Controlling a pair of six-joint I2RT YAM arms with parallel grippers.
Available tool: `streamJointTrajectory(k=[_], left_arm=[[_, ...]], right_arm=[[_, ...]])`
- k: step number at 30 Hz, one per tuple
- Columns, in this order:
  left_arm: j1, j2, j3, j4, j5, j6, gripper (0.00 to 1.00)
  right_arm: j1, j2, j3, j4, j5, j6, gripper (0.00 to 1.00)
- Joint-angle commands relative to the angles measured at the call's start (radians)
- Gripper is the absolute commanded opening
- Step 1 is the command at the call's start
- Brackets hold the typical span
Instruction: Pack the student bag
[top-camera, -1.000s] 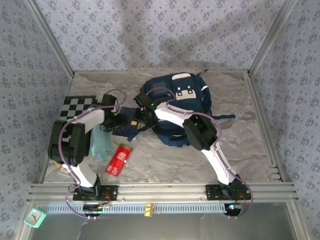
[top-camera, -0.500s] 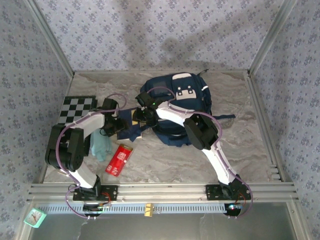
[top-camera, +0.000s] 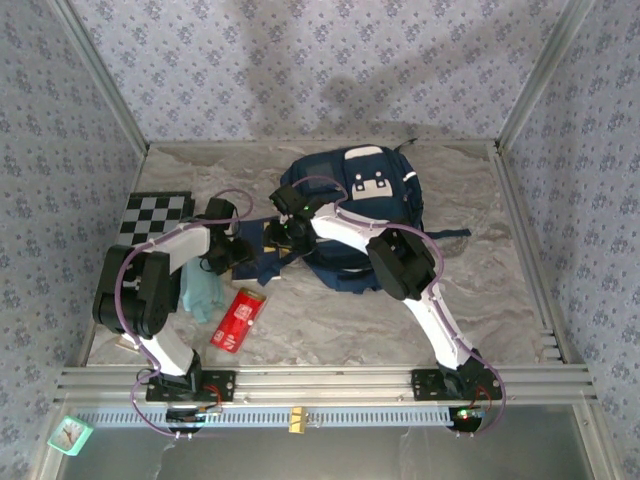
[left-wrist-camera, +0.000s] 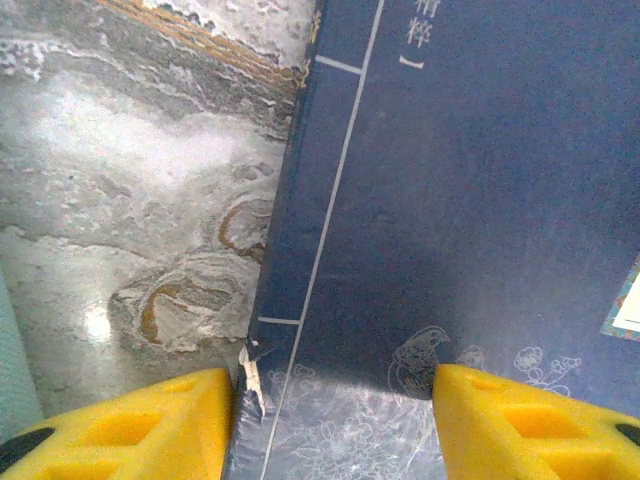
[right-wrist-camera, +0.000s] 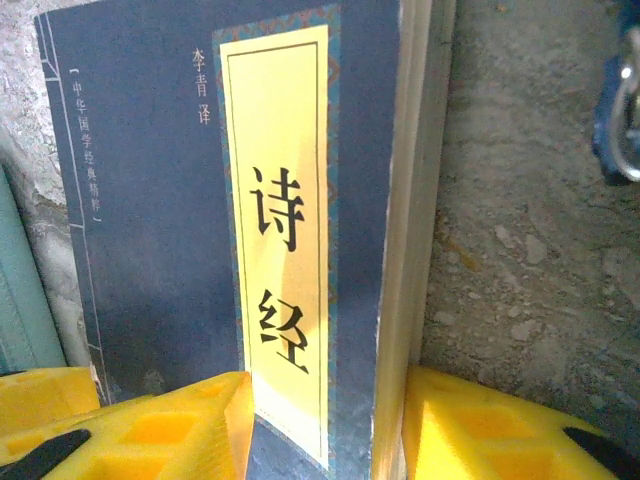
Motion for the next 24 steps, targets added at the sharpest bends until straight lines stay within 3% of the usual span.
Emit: streamJointTrajectory(k=[1,9,15,24], left_arm=[[0.003,-0.007,-0.007,-0.010,-0.018,0.000,0.55],[0.001,-0.019,-0.017,-0.011,-0.021,-0.001,0.54],[0.001,-0.025,-0.019,-0.019,-0.034,0.000,0.55],[0.001,-0.023,-0.014,-0.022,-0.036,0.005,0.54]], right_arm=[[0.001,-0.070,0.026,-0.028,-0.060,-0.024,0.42],[-0.011,-0.107,0.000,0.041,-0.142,-0.024,0.38],[-0.013,-0.100,-0.008,0.030,-0.132,-0.050,0.31],[-0.015,-0.041,0.026,0.011,-0.154,-0.094,0.30]])
